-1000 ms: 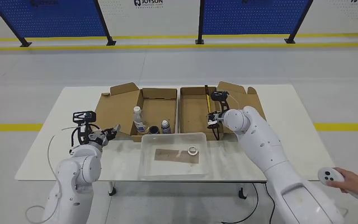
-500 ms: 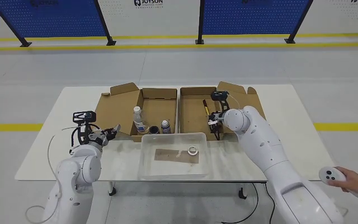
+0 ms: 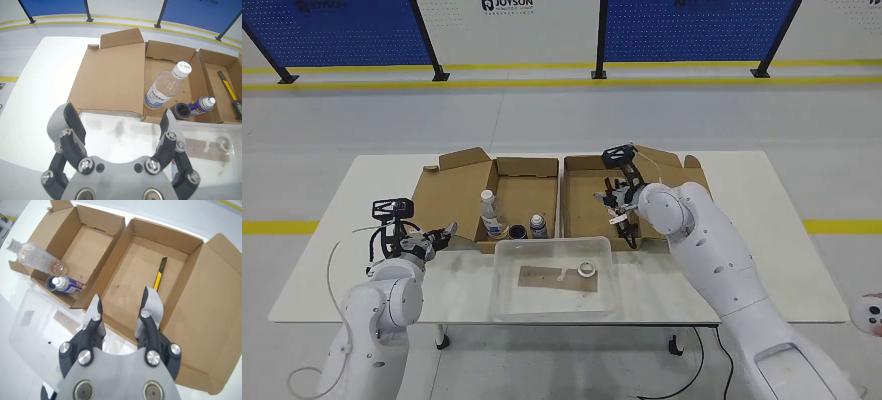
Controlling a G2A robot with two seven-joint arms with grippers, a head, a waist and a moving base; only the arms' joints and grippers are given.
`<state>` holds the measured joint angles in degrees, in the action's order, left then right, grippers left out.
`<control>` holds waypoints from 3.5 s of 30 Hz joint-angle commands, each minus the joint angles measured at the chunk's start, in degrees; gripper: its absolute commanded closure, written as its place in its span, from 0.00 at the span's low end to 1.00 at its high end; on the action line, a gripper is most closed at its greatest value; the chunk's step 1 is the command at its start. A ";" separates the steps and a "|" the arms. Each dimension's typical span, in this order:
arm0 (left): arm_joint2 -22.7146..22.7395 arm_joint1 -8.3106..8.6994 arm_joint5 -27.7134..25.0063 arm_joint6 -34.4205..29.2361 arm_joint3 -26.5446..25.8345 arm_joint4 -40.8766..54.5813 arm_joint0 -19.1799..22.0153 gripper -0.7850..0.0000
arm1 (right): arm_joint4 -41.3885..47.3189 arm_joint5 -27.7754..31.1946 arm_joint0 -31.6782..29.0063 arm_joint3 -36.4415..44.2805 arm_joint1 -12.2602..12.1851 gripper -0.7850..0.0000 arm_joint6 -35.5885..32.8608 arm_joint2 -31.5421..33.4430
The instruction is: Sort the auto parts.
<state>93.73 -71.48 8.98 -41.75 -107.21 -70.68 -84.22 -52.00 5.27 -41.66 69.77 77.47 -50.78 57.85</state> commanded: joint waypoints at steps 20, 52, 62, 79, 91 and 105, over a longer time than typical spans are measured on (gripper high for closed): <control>0.00 0.00 0.00 0.00 0.00 0.00 0.00 0.00 | -3.82 8.34 -16.28 30.16 -2.73 0.24 -19.27 -4.50; 0.00 0.00 0.00 0.00 0.00 0.00 0.00 0.00 | -2.08 9.72 -4.69 -0.27 1.66 0.27 -11.78 -15.93; 0.00 0.00 0.00 0.00 0.00 0.00 0.00 0.00 | -0.69 10.18 -2.85 -5.42 3.54 0.28 -10.47 -19.27; 0.00 0.00 0.00 0.00 0.00 0.00 0.00 0.00 | 2.29 12.06 -1.68 -6.82 5.37 0.32 -12.15 -21.74; 0.00 0.00 0.00 0.00 0.00 0.00 0.00 0.00 | -0.79 11.34 -1.85 -1.05 5.00 0.44 -11.95 -21.06; 0.00 0.00 0.00 0.00 0.00 0.00 0.00 0.00 | -6.27 9.92 -1.46 -3.61 4.60 0.63 -12.60 -20.19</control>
<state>93.73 -71.48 8.98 -41.75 -107.21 -70.68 -84.22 -58.15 15.36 -43.17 66.32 82.03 -63.27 37.71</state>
